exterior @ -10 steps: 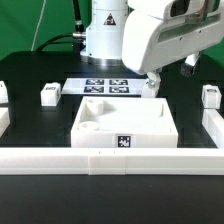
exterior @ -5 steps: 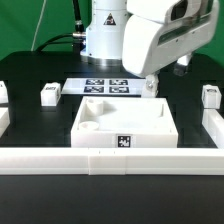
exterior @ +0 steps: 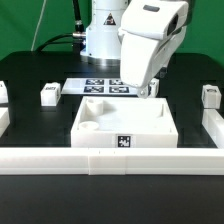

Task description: Assemble one leg

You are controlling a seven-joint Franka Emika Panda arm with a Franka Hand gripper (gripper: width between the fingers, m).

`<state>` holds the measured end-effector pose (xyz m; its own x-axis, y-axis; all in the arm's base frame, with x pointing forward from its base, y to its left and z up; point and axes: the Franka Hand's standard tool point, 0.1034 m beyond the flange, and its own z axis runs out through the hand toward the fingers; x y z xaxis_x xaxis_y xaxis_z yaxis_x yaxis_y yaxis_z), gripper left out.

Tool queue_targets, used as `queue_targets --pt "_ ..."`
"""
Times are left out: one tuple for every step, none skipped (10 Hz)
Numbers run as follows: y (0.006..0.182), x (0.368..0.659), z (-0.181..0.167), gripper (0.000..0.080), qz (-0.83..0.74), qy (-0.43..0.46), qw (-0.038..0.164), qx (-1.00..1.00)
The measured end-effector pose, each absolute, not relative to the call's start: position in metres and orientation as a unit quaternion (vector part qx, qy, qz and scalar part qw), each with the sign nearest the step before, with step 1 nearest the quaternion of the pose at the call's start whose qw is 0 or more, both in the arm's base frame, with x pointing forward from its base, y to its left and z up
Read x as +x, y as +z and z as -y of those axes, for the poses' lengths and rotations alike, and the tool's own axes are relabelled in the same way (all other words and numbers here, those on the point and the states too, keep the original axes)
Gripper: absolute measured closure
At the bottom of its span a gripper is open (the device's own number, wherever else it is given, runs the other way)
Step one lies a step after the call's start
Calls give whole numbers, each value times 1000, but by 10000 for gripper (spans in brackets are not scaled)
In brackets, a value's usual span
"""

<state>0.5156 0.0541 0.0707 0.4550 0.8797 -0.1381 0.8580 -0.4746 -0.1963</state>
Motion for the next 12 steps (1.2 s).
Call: queue_targets --pt "70 516 -54 150 510 111 49 -852" --pt "70 516 -54 150 514 108 49 -849" --pt "67 519 -53 150 549 73 39 -832" --pt "63 511 -50 150 579 40 27 -814" --pt "57 499 -46 150 597 26 21 -802" --pt "52 494 -41 150 621 16 17 -784" --pt "50 492 -37 150 635 18 15 -772" --pt "50 492 -36 150 642 21 12 -766" --pt "50 491 -36 150 641 21 12 -767" --pt "49 491 -36 150 641 21 13 -767" --pt "49 491 -36 150 641 21 13 -767" --pt "48 490 -36 150 643 22 13 -766"
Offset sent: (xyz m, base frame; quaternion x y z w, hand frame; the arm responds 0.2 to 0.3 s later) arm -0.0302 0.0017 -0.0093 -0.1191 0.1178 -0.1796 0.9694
